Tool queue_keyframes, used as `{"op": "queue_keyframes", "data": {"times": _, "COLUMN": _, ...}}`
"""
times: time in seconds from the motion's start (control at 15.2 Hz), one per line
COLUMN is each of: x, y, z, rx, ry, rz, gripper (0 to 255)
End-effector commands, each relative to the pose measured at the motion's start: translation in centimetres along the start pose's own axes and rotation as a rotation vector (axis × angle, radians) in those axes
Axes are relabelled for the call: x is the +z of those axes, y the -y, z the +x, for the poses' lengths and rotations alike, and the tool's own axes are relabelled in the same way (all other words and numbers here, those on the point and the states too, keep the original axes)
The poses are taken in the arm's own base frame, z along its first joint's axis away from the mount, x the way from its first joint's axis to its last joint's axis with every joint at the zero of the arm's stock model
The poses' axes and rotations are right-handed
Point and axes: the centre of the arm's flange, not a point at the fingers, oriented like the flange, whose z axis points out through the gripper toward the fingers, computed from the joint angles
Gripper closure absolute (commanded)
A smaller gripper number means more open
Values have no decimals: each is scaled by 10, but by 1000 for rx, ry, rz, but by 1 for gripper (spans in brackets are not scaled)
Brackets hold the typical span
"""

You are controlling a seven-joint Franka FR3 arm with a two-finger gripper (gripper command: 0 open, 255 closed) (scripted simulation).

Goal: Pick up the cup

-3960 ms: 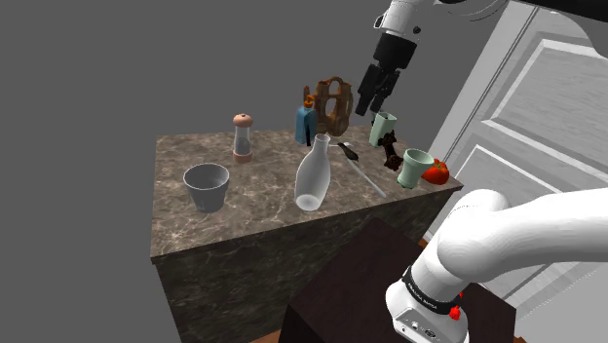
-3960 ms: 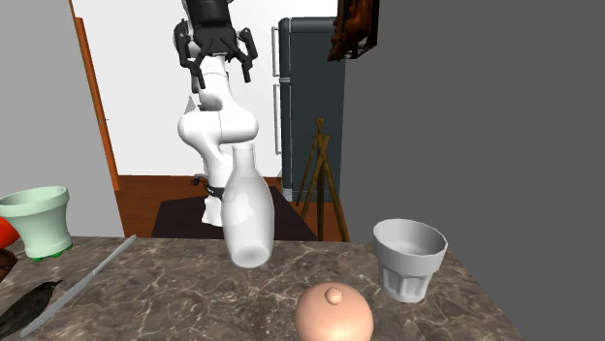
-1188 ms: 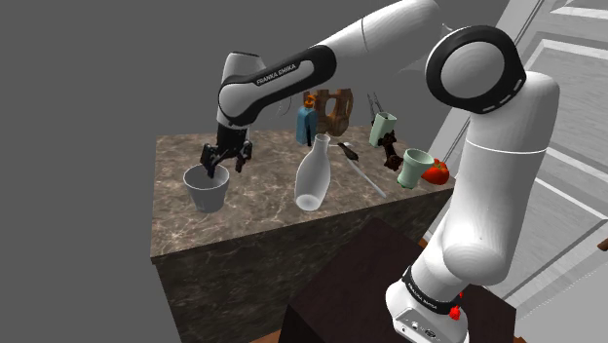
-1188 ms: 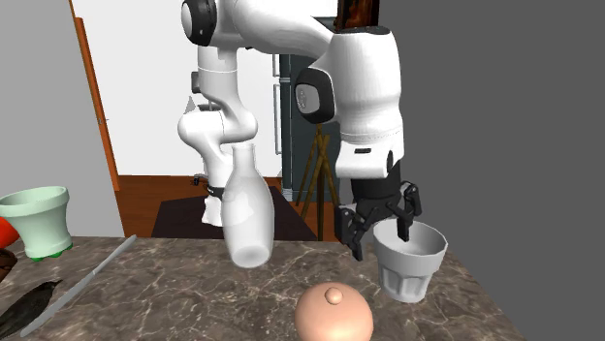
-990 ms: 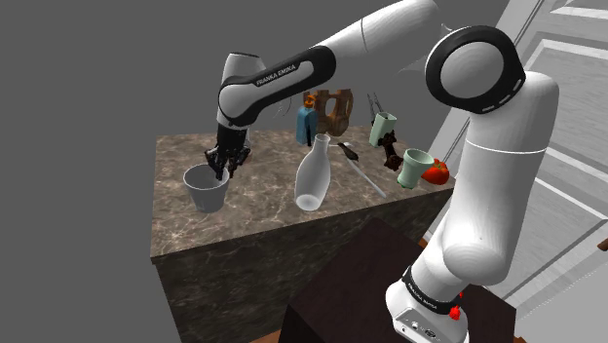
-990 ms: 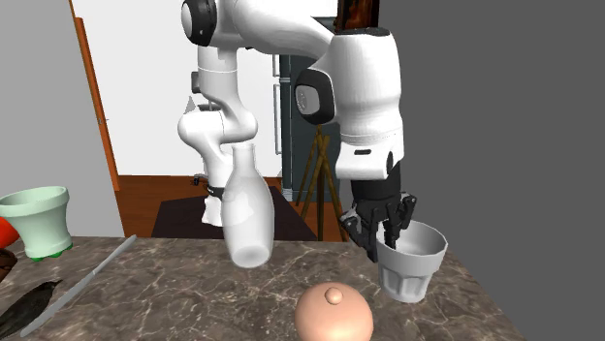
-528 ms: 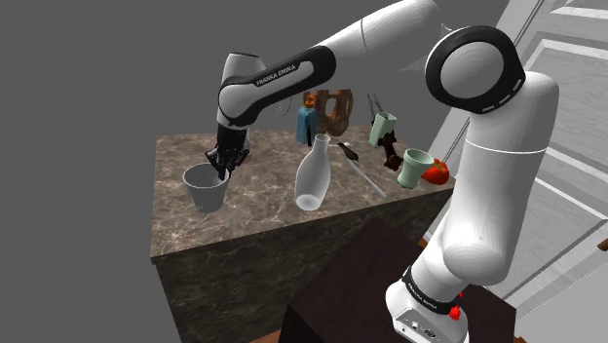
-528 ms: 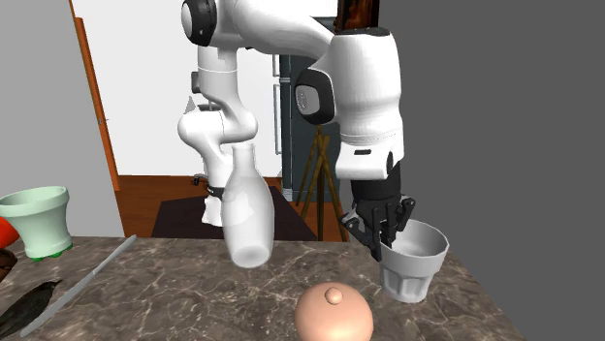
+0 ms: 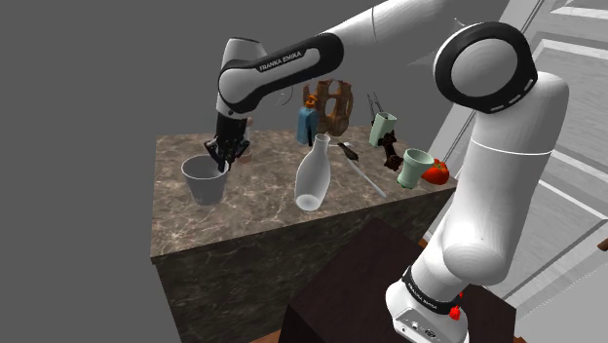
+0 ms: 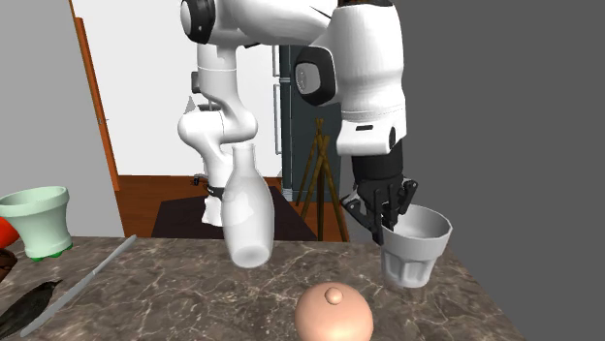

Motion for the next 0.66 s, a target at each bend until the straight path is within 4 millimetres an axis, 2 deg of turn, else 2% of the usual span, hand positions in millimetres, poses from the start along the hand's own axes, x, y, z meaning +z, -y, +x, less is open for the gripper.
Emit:
{"op": "queue_keyframes", "data": {"times": 0.0, "x": -11, "y": 1, "z": 1, "rx": 0, "ry": 0, "rz": 0, "gripper": 255}}
{"op": "queue_keyframes", "data": {"times": 0.46, "x": -47, "y": 8, "z": 2, "rx": 0, "ry": 0, "rz": 0, "gripper": 255}}
{"op": "queue_keyframes", "data": {"times": 0.59, "x": -48, "y": 8, "z": 2, "rx": 0, "ry": 0, "rz": 0, "gripper": 255}}
